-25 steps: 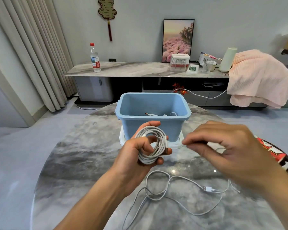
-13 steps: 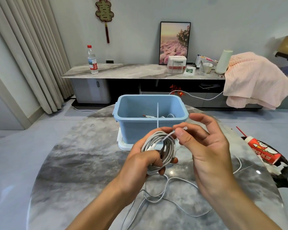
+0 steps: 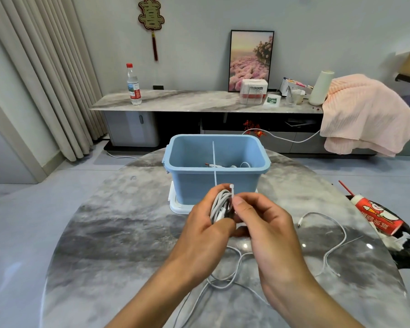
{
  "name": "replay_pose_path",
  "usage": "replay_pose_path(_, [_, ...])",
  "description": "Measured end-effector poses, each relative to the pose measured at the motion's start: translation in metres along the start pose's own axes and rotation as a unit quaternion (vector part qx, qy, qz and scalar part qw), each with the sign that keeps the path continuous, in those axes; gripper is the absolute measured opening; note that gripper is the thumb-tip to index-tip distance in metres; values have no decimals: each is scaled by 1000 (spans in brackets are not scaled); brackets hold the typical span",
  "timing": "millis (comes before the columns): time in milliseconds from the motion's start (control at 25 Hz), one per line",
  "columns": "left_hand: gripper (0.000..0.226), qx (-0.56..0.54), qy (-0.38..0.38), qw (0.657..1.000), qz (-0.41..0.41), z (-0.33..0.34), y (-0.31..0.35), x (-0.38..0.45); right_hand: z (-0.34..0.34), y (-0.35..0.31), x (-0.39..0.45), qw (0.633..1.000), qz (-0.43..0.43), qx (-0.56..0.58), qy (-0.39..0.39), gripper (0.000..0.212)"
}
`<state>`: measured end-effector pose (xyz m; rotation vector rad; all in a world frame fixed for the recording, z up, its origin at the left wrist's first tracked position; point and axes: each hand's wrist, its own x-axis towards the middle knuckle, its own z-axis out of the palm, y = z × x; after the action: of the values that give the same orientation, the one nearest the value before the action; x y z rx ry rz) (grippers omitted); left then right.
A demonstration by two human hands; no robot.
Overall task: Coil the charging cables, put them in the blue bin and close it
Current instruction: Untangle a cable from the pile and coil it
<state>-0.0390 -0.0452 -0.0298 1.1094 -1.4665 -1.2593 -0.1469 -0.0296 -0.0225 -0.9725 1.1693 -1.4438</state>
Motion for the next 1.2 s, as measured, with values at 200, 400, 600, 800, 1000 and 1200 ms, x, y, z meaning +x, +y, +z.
replay_pose_path(200, [63,5,-73,997,8,2,1,-3,-9,-5,16,998,-8,-11,59,16])
replay_pose_path(400, [60,-3,-132,991,-9,2,1,-1,-13,-8,18,989,116,88,15,25])
replay_pose_path(600, [68,-2,-112,994,-11,1,4,-5,-9,0,18,983,87,152,60,26])
replay_pose_path(800, [89,-31,-97,995,-13,2,9,-7,-7,-3,13,992,24,109,58,11])
replay_pose_path(1000, [76,-76,-74,994,-10,6,4,-6,-8,2,12,996,-73,-12,58,14])
replay_pose_path(1200, [65,-193,-14,980,-50,-2,3,1,-9,2,10,989,-134,-34,58,13])
